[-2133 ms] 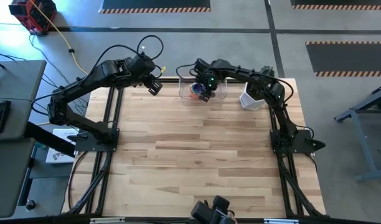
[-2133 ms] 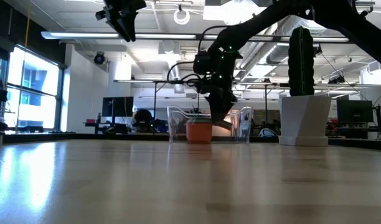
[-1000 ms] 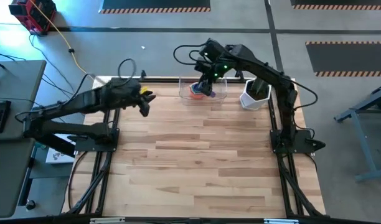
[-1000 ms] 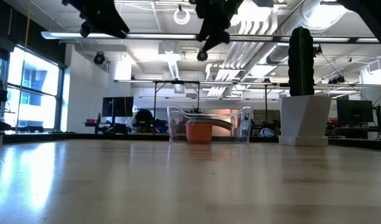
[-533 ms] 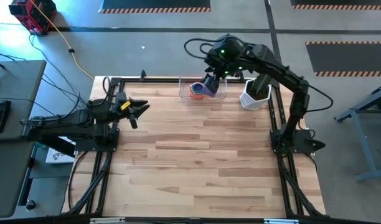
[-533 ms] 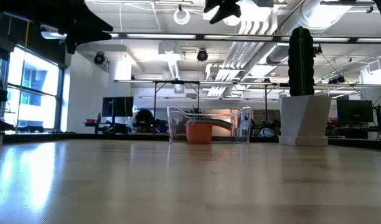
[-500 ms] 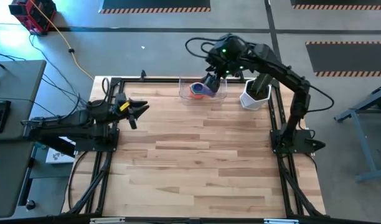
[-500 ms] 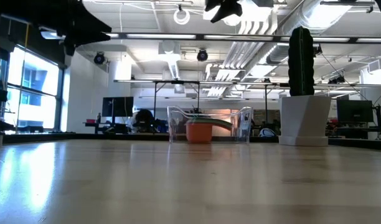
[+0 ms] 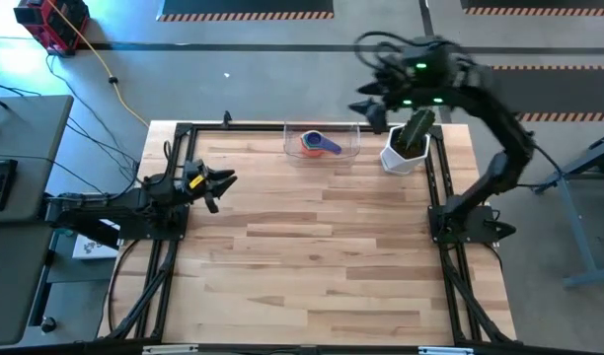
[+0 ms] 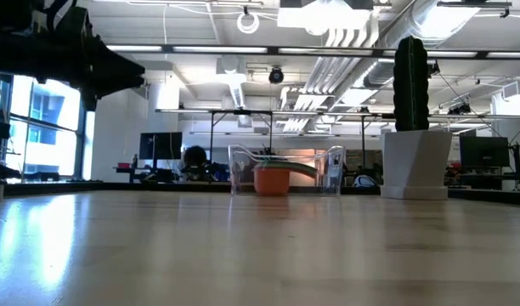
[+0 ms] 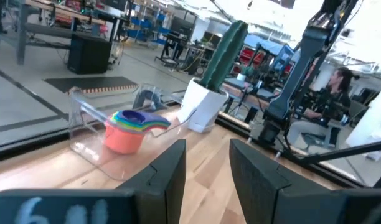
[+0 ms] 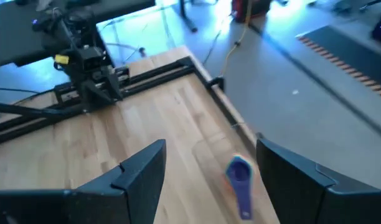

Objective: Nest measuring cups in basket
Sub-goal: Return to Home Position

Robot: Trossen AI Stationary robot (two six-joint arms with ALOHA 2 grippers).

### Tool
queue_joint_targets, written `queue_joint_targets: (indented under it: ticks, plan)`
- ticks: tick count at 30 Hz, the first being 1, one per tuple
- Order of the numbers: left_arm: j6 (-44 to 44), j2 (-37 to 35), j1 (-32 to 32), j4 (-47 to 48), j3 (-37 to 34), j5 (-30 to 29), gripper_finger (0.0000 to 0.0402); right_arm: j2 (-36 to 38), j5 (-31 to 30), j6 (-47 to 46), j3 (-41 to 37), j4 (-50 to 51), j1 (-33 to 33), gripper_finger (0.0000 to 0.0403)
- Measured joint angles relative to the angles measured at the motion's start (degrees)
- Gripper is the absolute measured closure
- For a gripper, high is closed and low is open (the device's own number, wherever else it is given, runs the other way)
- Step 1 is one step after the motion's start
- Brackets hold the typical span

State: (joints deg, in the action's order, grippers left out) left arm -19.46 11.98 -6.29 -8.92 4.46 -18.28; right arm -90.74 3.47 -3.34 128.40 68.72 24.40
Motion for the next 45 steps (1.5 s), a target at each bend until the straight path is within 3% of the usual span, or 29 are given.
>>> queue_joint_targets:
  ticks: [9, 14, 21, 28, 31, 35, 40, 45]
  plan:
    - [-4.9, -0.4, 0.0, -0.5, -3.8, 0.0, 0.0287, 15.3, -13.8, 1.6, 0.0, 11.7, 1.3, 0.0162]
    - [-3.5, -0.4, 0.0, -0.4, -3.8, -0.2, 0.0287, 24.6, -14.9, 0.3, -5.6, 10.5, 0.6, 0.0162]
    - [-3.6, -0.4, -0.1, -0.2, -3.8, -0.3, 0.0287, 44.3, -14.8, -2.2, -35.7, -6.2, 0.2, 0.0162]
    - [-4.2, -0.4, 0.0, 0.7, -3.8, -0.4, 0.0287, 59.1, -4.5, -8.6, -65.4, -31.6, 0.2, 0.0162]
    - [-1.6, -0.4, 0.0, 0.6, -3.8, -0.4, 0.0287, 62.6, 2.6, -10.4, -76.0, -42.1, 0.2, 0.0162]
    - [1.4, -0.4, 0.0, 0.7, -3.8, -0.4, 0.0287, 65.2, 7.1, -14.9, -88.3, -53.7, -0.2, 0.0162]
    - [2.1, -0.4, 0.0, 0.7, -3.8, -0.4, 0.0287, 66.6, 5.8, -18.5, -100.7, -66.1, -4.8, 0.0162]
    - [2.1, -0.4, 0.0, 0.8, -3.8, -0.4, 0.0287, 66.9, 0.7, -21.0, -109.0, -73.3, -11.6, 0.0162]
